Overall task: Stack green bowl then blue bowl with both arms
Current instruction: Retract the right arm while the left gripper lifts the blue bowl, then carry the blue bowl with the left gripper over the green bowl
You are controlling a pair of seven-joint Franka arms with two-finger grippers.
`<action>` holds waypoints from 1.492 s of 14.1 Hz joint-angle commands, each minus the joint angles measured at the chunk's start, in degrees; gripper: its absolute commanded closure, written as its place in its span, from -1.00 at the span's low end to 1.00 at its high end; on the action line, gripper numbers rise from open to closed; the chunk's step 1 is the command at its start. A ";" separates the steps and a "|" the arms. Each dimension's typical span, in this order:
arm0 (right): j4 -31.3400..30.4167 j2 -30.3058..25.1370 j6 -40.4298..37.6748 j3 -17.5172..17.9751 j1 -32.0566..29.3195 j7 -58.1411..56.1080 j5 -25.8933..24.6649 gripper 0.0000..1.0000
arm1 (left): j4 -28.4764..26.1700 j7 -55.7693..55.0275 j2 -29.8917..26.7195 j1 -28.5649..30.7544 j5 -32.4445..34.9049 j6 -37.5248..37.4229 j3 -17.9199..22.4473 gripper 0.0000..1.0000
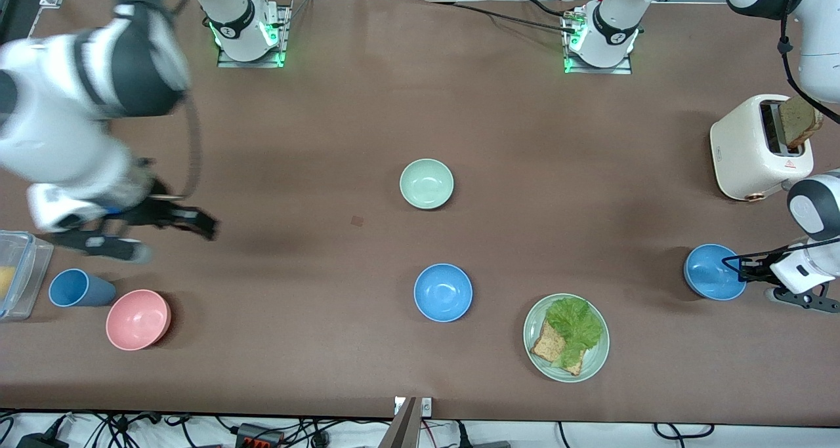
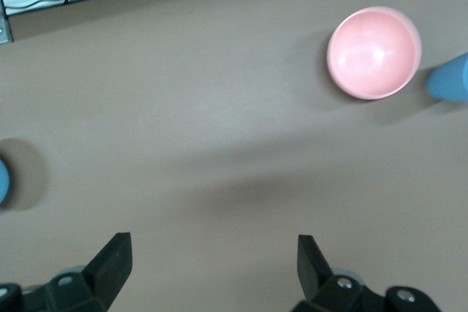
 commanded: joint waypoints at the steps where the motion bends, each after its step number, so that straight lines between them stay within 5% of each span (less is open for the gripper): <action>1: -1.87 -4.35 -2.36 4.53 -8.59 -6.32 -0.32 -1.00 | 0.44 1.13 -3.22 -0.10 -1.05 -6.08 -0.66 0.99; 4: -2.22 -7.34 -4.56 7.35 -16.17 -15.28 -0.24 -1.00 | 0.44 0.95 -6.47 -0.19 -1.14 -10.49 -2.68 0.99; 11: -3.97 -10.77 -8.69 4.53 -15.47 -18.65 -1.73 -1.00 | 0.36 -1.06 -12.45 -0.27 -7.37 -20.86 -9.01 0.99; 21: -21.11 -22.20 -4.65 4.89 -15.47 -18.20 -2.79 -1.00 | 0.27 -35.59 -15.36 -1.41 -6.50 -27.46 -28.07 0.99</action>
